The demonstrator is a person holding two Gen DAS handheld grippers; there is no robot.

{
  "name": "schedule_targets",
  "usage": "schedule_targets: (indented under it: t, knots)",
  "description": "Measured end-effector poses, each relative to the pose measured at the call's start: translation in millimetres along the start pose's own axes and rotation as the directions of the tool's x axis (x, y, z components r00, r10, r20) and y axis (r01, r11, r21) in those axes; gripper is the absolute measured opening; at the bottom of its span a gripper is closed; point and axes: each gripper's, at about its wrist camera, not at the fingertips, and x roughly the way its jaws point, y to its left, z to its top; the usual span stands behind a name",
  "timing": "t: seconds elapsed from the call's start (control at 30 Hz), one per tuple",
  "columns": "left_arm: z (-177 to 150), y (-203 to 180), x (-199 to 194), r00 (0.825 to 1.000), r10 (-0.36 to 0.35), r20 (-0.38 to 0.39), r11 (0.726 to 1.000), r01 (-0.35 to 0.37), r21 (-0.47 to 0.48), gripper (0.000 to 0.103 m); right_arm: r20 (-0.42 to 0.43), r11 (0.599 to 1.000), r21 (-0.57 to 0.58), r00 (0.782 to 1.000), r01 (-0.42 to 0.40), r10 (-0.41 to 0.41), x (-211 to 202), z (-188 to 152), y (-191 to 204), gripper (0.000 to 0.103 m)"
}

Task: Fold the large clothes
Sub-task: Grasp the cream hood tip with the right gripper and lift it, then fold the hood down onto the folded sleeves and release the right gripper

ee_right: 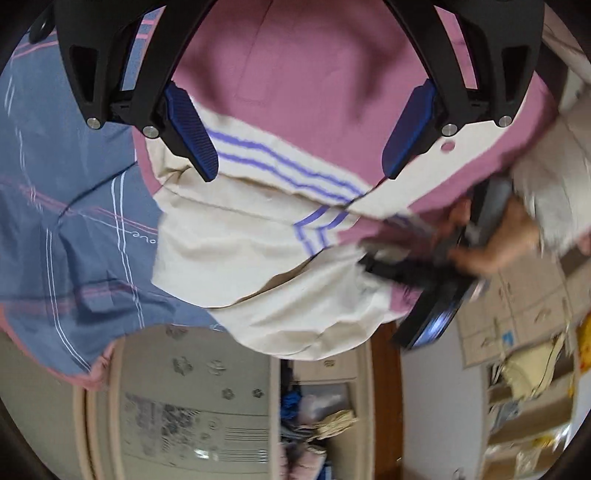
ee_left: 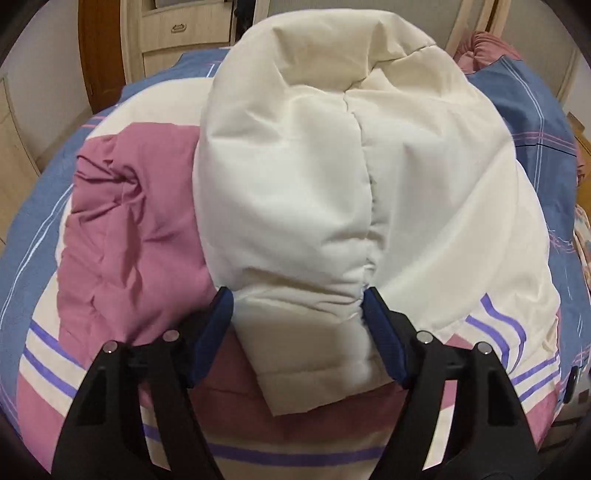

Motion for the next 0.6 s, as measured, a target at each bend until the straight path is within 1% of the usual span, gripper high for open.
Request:
schedule_targets:
  t: [0.07,0.13,0.17,0.2,0.23,0.27,0.3,0.33,0.37,0.4,0.43,0.47,0.5,0.53,0.6]
  knots:
    - [-1,0,-1,1.000,0.010,-0.007,1.000,-0.010,-0.021,0.075,0.021,0.997,0.066,0.999,-0.027,0.025,12,22,-10,0.090]
    - [-3,-1,0,1.000,0.017,0.001,1.000,-0.017,-0.021,0.075,0.052,0.990,0.122,0.997,-0.066,0.060,33,53,-16,0.088]
    - [-5,-2,-1,1.000,0.021,0.006,1.000,-0.021,-0.018,0.075,0.056,0.989,0.130,0.996,-0.076,0.069,43,67,-19,0.080]
    - [-7,-1,-1,1.000,0.022,0.011,1.000,-0.021,-0.016,0.075,0.060,0.985,0.146,0.995,-0.091,0.083,59,85,-18,0.074]
    - [-9,0,-2,1.000,0.018,0.014,1.000,-0.017,-0.019,0.075,0.055,0.980,0.166,0.993,-0.110,0.103,77,104,-17,0.065]
    - [-11,1,-3,1.000,0.013,0.017,1.000,-0.012,-0.022,0.075,0.047,0.972,0.182,0.989,-0.149,0.143,96,122,-15,0.055]
    - [-13,1,-3,1.000,0.010,0.019,1.000,-0.009,-0.020,0.075,0.032,0.968,0.180,0.985,-0.174,0.171,114,138,-12,0.050]
    - [-18,-1,-5,1.000,0.008,0.021,1.000,-0.008,-0.017,0.075,0.009,0.975,0.159,0.987,-0.157,0.158,131,150,-7,0.044]
    - [-19,0,-5,1.000,0.006,0.024,1.000,-0.005,-0.015,0.075,-0.016,0.985,0.127,0.992,-0.121,0.124,147,158,-1,0.044]
    - [-20,2,-4,1.000,0.005,0.028,1.000,-0.004,-0.013,0.075,-0.071,0.995,0.073,0.995,-0.065,0.070,172,165,7,0.044]
    - [-28,8,-1,0.999,0.006,0.032,1.000,-0.006,-0.012,0.075,-0.165,0.997,0.063,0.985,-0.034,0.044,204,163,10,0.044]
    - [-30,7,1,0.999,0.015,0.035,1.000,-0.015,-0.004,0.075,-0.260,0.998,0.061,0.965,0.001,0.015,236,153,11,0.045]
    - [-32,7,1,0.999,0.026,0.039,1.000,-0.026,0.005,0.075,-0.300,0.999,0.016,0.953,0.043,-0.036,257,142,15,0.045]
    - [-35,6,3,0.998,0.038,0.044,0.999,-0.039,0.015,0.075,-0.303,0.994,-0.069,0.947,0.088,-0.105,272,129,23,0.045]
    - [-39,2,9,0.997,0.066,0.046,0.997,-0.068,0.031,0.075,-0.246,0.980,-0.137,0.954,0.141,-0.172,274,119,35,0.045]
